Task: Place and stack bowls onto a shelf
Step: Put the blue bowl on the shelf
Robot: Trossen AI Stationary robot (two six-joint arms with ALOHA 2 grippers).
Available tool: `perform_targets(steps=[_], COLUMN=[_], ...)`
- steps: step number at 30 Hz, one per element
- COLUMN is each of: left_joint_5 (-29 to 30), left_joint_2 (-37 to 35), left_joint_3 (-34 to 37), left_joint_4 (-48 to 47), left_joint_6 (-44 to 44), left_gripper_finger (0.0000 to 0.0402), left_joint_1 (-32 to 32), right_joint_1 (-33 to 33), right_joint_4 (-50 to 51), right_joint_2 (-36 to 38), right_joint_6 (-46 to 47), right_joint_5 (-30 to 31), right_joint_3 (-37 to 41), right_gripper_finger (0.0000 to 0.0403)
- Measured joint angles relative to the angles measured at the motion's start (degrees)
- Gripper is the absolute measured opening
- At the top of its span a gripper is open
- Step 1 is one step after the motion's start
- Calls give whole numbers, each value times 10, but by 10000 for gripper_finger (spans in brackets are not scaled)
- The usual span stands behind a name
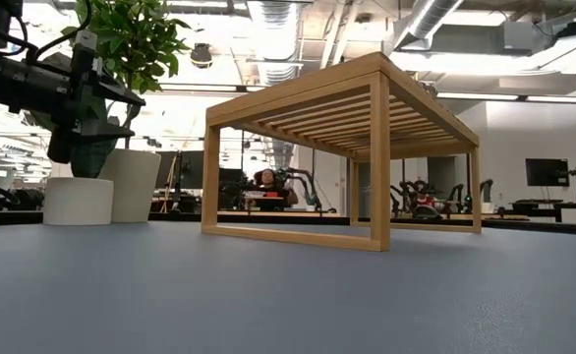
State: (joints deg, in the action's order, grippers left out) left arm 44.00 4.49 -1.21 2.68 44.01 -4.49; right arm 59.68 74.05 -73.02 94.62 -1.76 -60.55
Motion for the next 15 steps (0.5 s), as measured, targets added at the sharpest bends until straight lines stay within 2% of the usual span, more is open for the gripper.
perform_targets(steps=[15], left_joint_5=[7], left_joint_2=[0], left_joint_3=[0], left_joint_4=[-1], left_joint_6=[-13], left_gripper_finger=[253], left_joint_1=[0], right_joint_1=[0], right_joint_4=[-2], right_joint_2=[-48], right_joint_6=[-17], right_joint_5=[0], right_joint_3=[0], right_gripper_finger=[201])
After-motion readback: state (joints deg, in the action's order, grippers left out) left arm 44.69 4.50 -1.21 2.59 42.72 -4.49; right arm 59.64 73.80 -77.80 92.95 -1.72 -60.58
